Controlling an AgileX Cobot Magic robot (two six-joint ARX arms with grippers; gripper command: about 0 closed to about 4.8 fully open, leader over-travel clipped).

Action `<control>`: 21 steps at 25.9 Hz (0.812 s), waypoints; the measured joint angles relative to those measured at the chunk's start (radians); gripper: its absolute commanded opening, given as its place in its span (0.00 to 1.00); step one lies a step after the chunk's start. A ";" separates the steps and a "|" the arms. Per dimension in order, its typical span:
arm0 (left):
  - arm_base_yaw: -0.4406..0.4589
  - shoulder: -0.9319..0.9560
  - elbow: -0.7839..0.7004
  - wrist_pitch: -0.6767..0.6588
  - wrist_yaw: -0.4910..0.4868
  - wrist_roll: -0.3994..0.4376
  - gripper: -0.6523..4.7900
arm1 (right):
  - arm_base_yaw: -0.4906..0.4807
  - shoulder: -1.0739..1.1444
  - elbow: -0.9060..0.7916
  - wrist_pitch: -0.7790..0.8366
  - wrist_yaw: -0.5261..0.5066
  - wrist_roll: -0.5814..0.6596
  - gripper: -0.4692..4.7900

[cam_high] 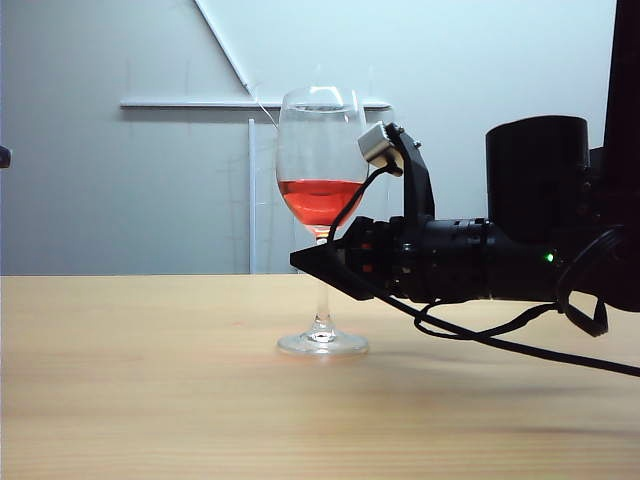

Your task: Gently pick up the goblet, rotate it counterclockwise for two full turns (viewing from above), and then place it back on the table.

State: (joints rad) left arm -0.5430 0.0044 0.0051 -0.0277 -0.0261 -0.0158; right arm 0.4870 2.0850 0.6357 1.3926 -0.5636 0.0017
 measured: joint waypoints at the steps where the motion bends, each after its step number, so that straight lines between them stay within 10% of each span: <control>1: 0.000 0.000 0.000 0.000 0.000 0.000 0.11 | 0.000 -0.002 0.000 -0.006 -0.002 -0.006 0.08; 21: 0.000 0.000 0.000 0.000 0.000 0.000 0.11 | -0.002 0.010 -0.008 -0.154 0.000 -0.006 0.36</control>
State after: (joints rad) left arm -0.5430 0.0044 0.0051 -0.0277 -0.0261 -0.0158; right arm 0.4850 2.0949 0.6281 1.2388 -0.5636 -0.0040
